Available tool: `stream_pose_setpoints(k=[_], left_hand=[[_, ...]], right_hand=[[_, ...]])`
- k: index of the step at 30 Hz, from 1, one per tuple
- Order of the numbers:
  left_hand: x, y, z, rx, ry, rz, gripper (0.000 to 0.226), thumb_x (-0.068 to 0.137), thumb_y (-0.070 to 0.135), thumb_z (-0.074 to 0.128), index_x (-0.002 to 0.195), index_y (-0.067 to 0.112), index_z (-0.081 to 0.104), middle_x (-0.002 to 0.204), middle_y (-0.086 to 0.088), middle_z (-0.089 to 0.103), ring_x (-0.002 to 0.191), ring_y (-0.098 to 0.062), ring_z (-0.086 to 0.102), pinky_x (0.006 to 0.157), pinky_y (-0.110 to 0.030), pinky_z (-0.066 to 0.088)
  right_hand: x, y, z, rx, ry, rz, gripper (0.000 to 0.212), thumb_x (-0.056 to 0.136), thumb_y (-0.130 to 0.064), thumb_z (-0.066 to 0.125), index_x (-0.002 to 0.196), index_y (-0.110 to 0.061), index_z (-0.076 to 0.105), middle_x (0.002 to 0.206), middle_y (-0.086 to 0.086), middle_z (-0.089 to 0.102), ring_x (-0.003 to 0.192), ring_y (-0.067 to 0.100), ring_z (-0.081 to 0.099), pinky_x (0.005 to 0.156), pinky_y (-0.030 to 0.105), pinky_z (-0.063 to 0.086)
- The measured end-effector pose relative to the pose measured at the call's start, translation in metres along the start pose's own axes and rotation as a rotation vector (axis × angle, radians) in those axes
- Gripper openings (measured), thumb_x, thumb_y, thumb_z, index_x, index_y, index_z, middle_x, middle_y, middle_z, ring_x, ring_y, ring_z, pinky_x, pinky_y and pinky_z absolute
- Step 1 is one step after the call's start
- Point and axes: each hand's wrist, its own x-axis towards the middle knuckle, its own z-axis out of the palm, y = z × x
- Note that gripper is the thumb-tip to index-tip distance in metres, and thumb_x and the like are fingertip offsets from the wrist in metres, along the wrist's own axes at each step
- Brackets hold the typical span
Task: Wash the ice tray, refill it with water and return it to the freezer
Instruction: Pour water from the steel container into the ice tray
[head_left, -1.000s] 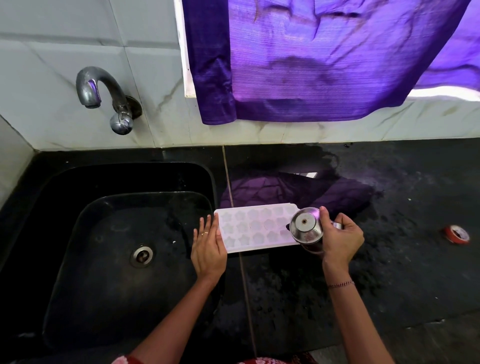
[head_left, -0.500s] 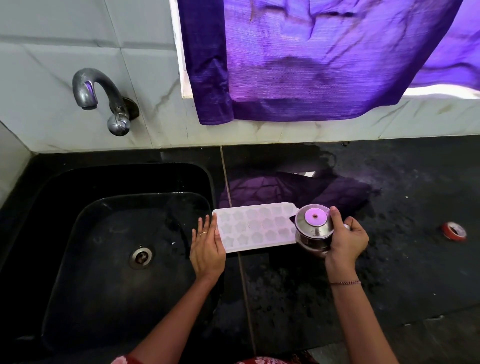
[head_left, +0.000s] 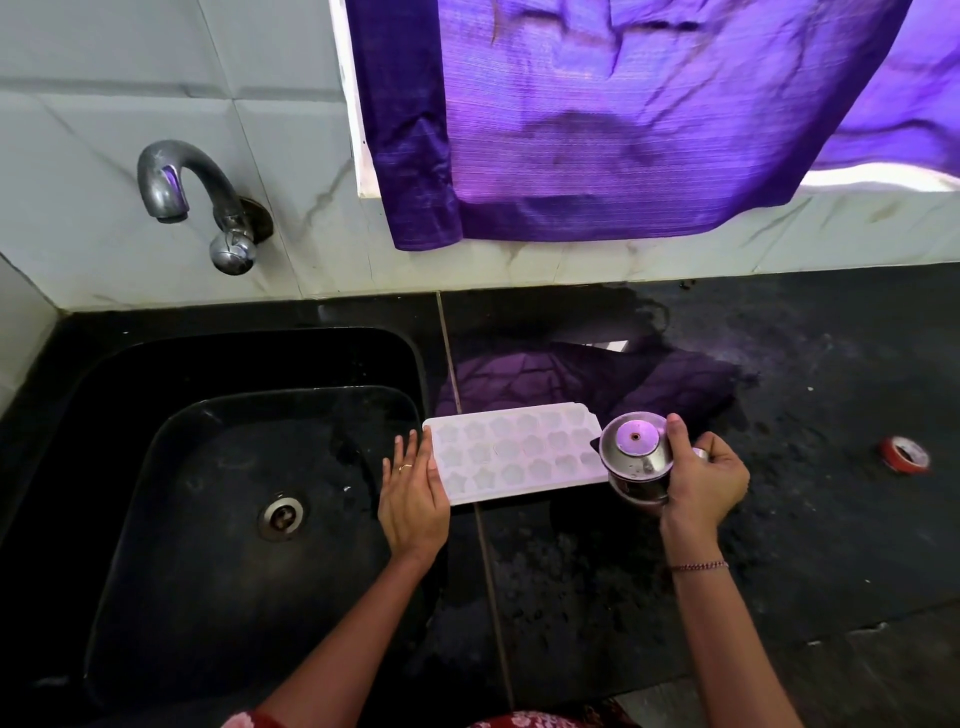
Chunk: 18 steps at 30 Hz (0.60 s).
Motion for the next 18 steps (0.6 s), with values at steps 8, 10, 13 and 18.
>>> stream_pose_setpoints(k=[8, 10, 13, 18], left_hand=[[0.0003, 0.0002, -0.0004, -0.001, 0.0, 0.006, 0.06, 0.093, 0.036, 0.013, 0.142, 0.012, 0.038, 0.146, -0.008, 0.042, 0.142, -0.021, 0.027, 0.118, -0.041, 0.019], [-0.0003, -0.0004, -0.0003, -0.001, 0.0, 0.006, 0.059, 0.094, 0.036, 0.013, 0.143, 0.013, 0.037, 0.146, -0.008, 0.042, 0.142, -0.021, 0.027, 0.118, -0.04, 0.019], [-0.0003, -0.0018, 0.0005, 0.002, -0.002, 0.007, 0.058, 0.094, 0.036, 0.013, 0.144, 0.015, 0.036, 0.147, -0.007, 0.042, 0.142, -0.02, 0.026, 0.118, -0.04, 0.018], [-0.0004, -0.0022, 0.001, 0.001, 0.0, 0.006, 0.058, 0.094, 0.036, 0.013, 0.144, 0.016, 0.036, 0.147, -0.007, 0.041, 0.142, -0.019, 0.025, 0.118, -0.04, 0.018]], right_hand=[[0.006, -0.0022, -0.0005, -0.1, -0.021, -0.111, 0.057, 0.079, -0.022, 0.073, 0.049, -0.014, 0.026, 0.035, -0.01, 0.03, 0.04, 0.006, 0.024, 0.045, 0.016, 0.027], [0.0057, -0.0035, 0.0007, -0.106, -0.03, -0.137, 0.057, 0.079, -0.021, 0.074, 0.049, -0.014, 0.026, 0.037, -0.009, 0.028, 0.041, 0.006, 0.023, 0.045, 0.017, 0.026], [0.0057, -0.0036, 0.0014, -0.125, -0.043, -0.179, 0.057, 0.079, -0.021, 0.074, 0.049, -0.013, 0.026, 0.043, -0.01, 0.025, 0.042, 0.007, 0.021, 0.044, 0.018, 0.022], [0.0039, -0.0067, 0.0028, -0.151, -0.044, -0.211, 0.057, 0.08, -0.017, 0.073, 0.049, -0.013, 0.025, 0.044, -0.004, 0.025, 0.039, 0.007, 0.024, 0.041, 0.014, 0.021]])
